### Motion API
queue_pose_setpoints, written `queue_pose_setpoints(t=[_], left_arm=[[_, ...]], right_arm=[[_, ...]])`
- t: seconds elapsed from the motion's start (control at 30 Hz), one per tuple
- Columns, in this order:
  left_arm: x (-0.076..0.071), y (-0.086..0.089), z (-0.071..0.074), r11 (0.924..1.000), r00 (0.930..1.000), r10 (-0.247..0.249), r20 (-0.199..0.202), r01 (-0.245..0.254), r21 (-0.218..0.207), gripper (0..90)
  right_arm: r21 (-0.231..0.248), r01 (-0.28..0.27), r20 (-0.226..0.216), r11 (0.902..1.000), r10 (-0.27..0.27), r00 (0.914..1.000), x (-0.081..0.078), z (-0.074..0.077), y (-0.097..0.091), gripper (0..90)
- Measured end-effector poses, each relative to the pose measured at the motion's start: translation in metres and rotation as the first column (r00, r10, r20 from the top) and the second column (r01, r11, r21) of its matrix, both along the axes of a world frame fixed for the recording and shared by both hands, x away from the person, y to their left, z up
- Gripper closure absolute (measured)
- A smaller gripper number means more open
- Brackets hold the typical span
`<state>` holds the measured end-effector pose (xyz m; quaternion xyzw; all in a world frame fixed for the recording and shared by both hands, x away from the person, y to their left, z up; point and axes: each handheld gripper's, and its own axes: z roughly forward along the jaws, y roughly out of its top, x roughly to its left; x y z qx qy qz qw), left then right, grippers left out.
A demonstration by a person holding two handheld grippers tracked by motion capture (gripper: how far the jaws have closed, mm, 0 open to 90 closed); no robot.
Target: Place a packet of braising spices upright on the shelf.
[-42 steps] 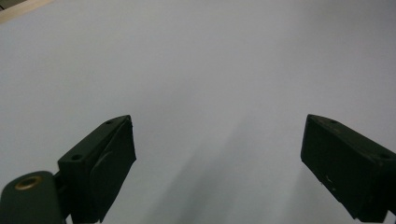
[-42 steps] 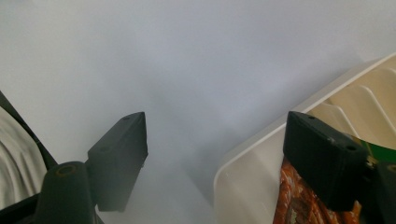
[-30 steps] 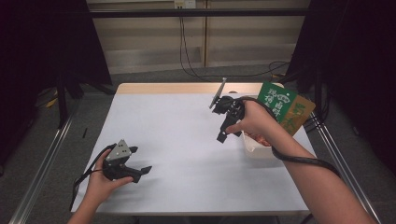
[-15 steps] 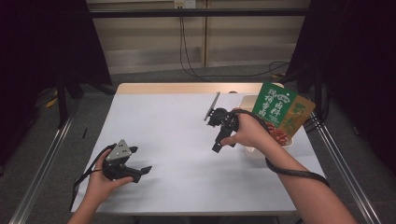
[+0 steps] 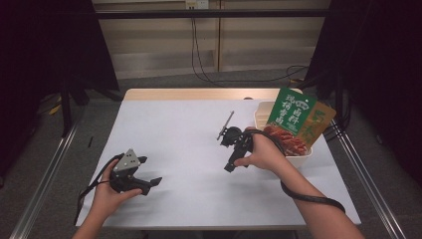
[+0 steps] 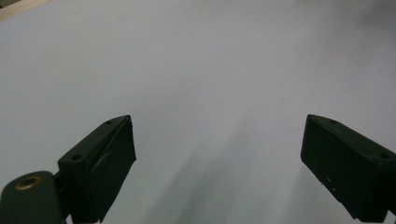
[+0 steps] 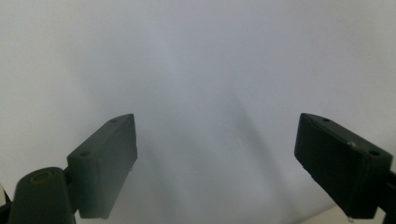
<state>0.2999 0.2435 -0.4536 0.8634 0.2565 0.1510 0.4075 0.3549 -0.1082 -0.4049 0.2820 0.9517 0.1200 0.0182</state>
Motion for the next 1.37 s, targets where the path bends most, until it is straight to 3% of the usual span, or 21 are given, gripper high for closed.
queue_pose_setpoints(t=[0.03, 0.1, 0.23, 0.37, 0.6, 0.73, 0.93, 1.17, 1.37], left_arm=[[0.0, 0.0, -0.001, 0.9999, 1.0, -0.001, -0.001, 0.001, -0.016, 10.0], [0.0, 0.0, 0.0, 1.0, 1.0, 0.0, 0.001, 0.0, 0.005, 9.9], [0.0, 0.0, 0.0, 1.0, 1.0, -0.001, -0.002, 0.001, 0.005, 10.0], [0.0, -0.001, -0.001, 1.0, 1.0, -0.002, -0.003, 0.002, -0.003, 10.0], [0.0, -0.001, -0.001, 1.0, 1.0, 0.0, -0.003, 0.0, 0.0, 10.0], [0.0, -0.001, -0.001, 1.0, 1.0, 0.001, -0.004, -0.002, -0.009, 10.0], [0.0, -0.001, -0.001, 1.0, 1.0, 0.003, -0.005, -0.004, -0.006, 10.0], [0.0, -0.001, -0.001, 1.0, 1.0, 0.005, -0.006, -0.005, -0.008, 9.9], [0.001, -0.001, -0.001, 0.9998, 0.9999, 0.01, -0.006, -0.01, -0.019, 10.0]], right_arm=[[0.001, 0.002, 0.002, 1.0, -0.002, 1.0, -0.001, -0.002, 0.0, 13.3], [-0.005, 0.0, 0.006, 1.0, 0.0, 1.0, -0.003, -0.007, -0.001, 13.3], [0.018, 0.006, 0.004, 0.9998, -0.006, 1.0, -0.006, -0.014, -0.004, 13.1], [0.008, 0.004, 0.022, 1.0, -0.004, 0.9997, -0.01, -0.02, -0.005, 12.9], [0.053, 0.019, 0.02, 0.9984, -0.02, 0.9996, -0.014, -0.032, -0.012, 12.8], [0.104, 0.041, 0.011, 0.9938, -0.042, 0.9991, -0.016, -0.038, -0.016, 12.7], [0.133, 0.051, 0.013, 0.9898, -0.053, 0.9985, -0.018, -0.045, -0.023, 12.5], [0.18, 0.063, 0.032, 0.9817, -0.07, 0.997, -0.025, -0.05, -0.03, 12.7], [0.204, 0.066, 0.037, 0.9768, -0.075, 0.9965, -0.029, -0.045, -0.033, 12.7]])
